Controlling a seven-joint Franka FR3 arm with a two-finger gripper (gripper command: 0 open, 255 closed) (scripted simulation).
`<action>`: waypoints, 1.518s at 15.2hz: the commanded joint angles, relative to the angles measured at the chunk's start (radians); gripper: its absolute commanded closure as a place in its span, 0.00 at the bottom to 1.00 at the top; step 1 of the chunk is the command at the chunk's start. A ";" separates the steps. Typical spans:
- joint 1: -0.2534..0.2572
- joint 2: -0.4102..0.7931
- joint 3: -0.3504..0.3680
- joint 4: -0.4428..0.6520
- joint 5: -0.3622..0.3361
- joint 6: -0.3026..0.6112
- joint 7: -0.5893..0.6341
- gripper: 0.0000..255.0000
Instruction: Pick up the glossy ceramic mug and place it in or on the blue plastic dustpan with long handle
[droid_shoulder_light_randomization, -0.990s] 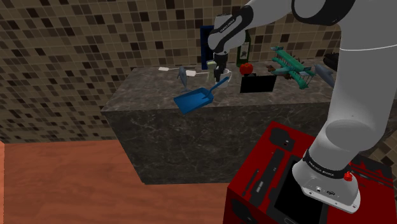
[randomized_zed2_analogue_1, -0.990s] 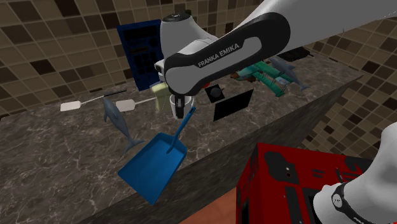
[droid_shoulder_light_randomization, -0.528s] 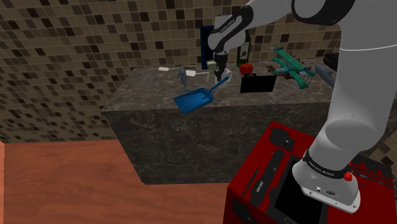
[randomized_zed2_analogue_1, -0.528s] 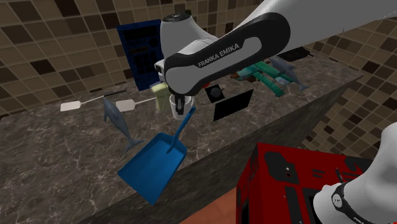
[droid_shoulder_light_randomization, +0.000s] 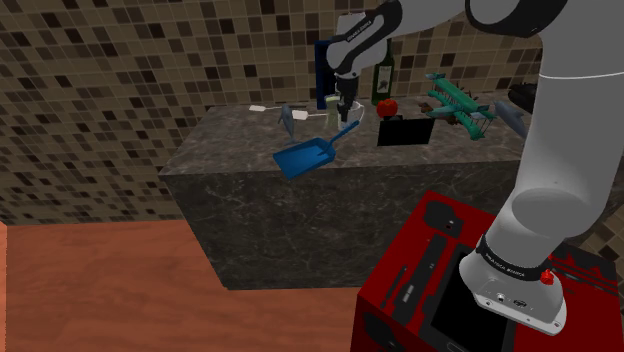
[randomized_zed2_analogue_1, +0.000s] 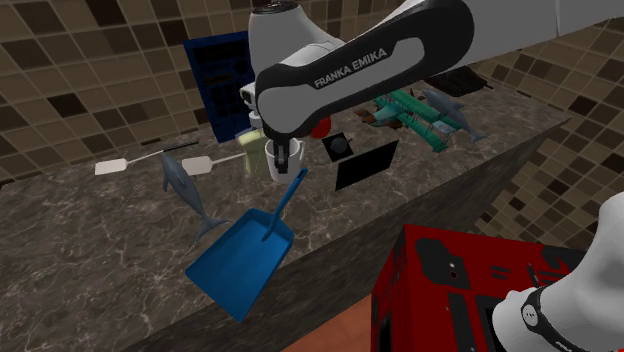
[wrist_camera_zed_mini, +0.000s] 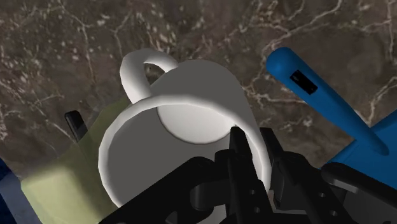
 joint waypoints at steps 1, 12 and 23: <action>0.000 -0.011 -0.002 0.015 -0.003 -0.025 0.000 1.00; 0.003 -0.061 -0.006 0.099 -0.017 -0.159 0.006 1.00; 0.003 -0.087 -0.008 0.213 -0.024 -0.299 0.008 1.00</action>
